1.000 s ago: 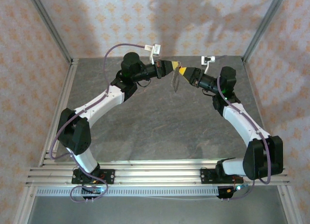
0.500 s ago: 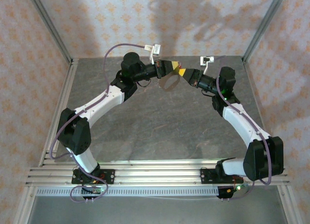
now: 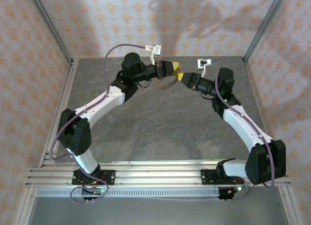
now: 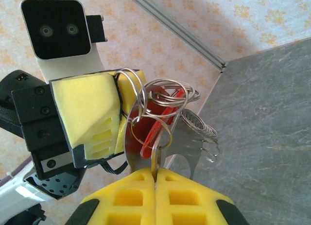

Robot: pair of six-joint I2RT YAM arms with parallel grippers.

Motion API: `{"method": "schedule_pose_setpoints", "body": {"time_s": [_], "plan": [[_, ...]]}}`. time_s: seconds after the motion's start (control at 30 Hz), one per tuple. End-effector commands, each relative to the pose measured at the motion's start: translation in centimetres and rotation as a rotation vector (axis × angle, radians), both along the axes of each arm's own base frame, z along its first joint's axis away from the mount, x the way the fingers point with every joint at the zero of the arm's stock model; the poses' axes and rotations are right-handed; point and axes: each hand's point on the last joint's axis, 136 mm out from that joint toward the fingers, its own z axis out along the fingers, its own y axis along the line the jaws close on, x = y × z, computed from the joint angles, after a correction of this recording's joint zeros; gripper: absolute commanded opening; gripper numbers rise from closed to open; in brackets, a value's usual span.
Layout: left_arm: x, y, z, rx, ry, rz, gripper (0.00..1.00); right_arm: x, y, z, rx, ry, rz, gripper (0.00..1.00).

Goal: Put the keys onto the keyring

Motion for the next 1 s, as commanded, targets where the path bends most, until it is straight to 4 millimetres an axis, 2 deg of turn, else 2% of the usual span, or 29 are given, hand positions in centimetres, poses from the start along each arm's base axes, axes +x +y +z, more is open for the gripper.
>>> {"method": "schedule_pose_setpoints", "body": {"time_s": [0.0, 0.1, 0.13, 0.2, 0.27, 0.5, 0.63, 0.77, 0.97], "plan": [[-0.8, 0.4, 3.6, -0.059, -0.092, 0.011, 0.0, -2.0, 0.9, 0.9, -0.021, -0.037, 0.086, 0.0], [-0.8, 0.3, 3.5, -0.058, -0.089, 0.012, 0.0, -2.4, 0.8, 0.8, -0.046, -0.035, 0.092, 0.0], [-0.8, 0.3, 3.6, -0.058, -0.09, 0.012, 0.0, -2.5, 0.6, 0.7, -0.062, -0.034, 0.08, 0.06], [-0.8, 0.4, 3.6, -0.059, -0.087, 0.017, 0.0, -2.7, -0.3, 1.0, -0.085, -0.043, 0.037, 0.26], [-0.8, 0.5, 3.6, -0.063, -0.086, 0.024, 0.0, -2.8, -1.7, 1.9, -0.08, -0.066, -0.027, 0.36], [-1.3, 0.5, 3.6, -0.095, -0.074, 0.041, 0.0, -2.9, -5.9, 5.5, 0.01, -0.116, -0.258, 0.41], [-1.7, 0.2, 3.8, -0.114, -0.068, 0.055, 0.0, -1.4, -7.7, 7.1, 0.117, -0.102, -0.397, 0.43], [-1.8, 0.3, 3.8, -0.15, -0.05, 0.084, 0.0, -0.2, -7.9, 8.7, 0.228, -0.117, -0.427, 0.43], [-1.6, 1.0, 3.7, -0.215, -0.015, 0.135, 0.0, 1.4, -6.4, 8.9, 0.28, -0.121, -0.414, 0.43]]}}
